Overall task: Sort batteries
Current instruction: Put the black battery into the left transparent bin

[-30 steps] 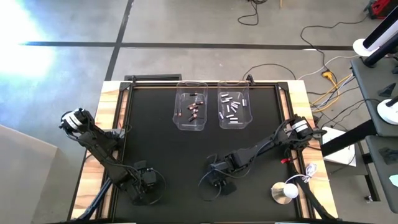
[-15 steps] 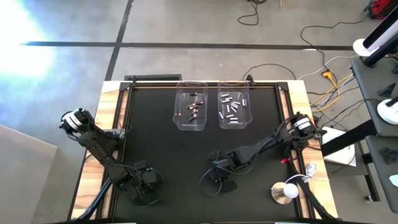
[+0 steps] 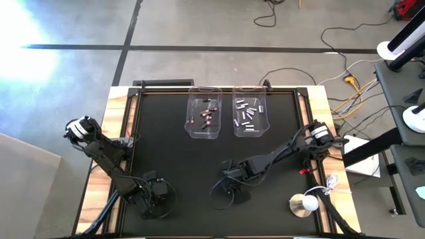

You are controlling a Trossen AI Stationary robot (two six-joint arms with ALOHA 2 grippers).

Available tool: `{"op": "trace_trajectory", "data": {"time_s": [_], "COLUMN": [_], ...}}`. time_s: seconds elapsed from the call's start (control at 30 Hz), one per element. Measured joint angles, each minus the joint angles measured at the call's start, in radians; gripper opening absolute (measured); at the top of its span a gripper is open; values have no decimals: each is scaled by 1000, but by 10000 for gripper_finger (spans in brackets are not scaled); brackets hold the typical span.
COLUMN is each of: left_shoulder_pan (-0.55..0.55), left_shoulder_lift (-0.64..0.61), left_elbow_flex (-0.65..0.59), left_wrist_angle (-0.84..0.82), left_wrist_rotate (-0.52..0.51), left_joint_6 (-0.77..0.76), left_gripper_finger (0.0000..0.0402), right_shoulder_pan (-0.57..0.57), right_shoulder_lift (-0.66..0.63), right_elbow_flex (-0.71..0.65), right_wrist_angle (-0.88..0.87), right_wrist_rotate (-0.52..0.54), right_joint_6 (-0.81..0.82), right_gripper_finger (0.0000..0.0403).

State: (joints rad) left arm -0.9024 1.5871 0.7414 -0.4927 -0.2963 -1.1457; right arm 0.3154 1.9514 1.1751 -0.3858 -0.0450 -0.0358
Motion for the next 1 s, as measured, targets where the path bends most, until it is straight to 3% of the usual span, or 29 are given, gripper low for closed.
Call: {"op": "trace_trajectory", "data": {"time_s": [0.4,0.57,0.73,1.0], "left_shoulder_pan": [1,1,1,1], "left_shoulder_lift": [0,-1,-3,-2], "left_elbow_flex": [0,-8,-16,-26], "left_wrist_angle": [2,10,16,21], "left_wrist_rotate": [-12,-15,-17,-30], "left_joint_6": [5,10,-9,-27], "left_gripper_finger": [119,119,119,119], "right_shoulder_pan": [-82,-177,-295,-470], "right_shoulder_lift": [10,8,15,217], "right_elbow_flex": [330,505,684,1088], "right_wrist_angle": [-174,-223,-262,-583], "right_wrist_rotate": [44,32,91,128], "right_joint_6": [-71,-104,-176,-188], "right_gripper_finger": [30,30,29,29]}}
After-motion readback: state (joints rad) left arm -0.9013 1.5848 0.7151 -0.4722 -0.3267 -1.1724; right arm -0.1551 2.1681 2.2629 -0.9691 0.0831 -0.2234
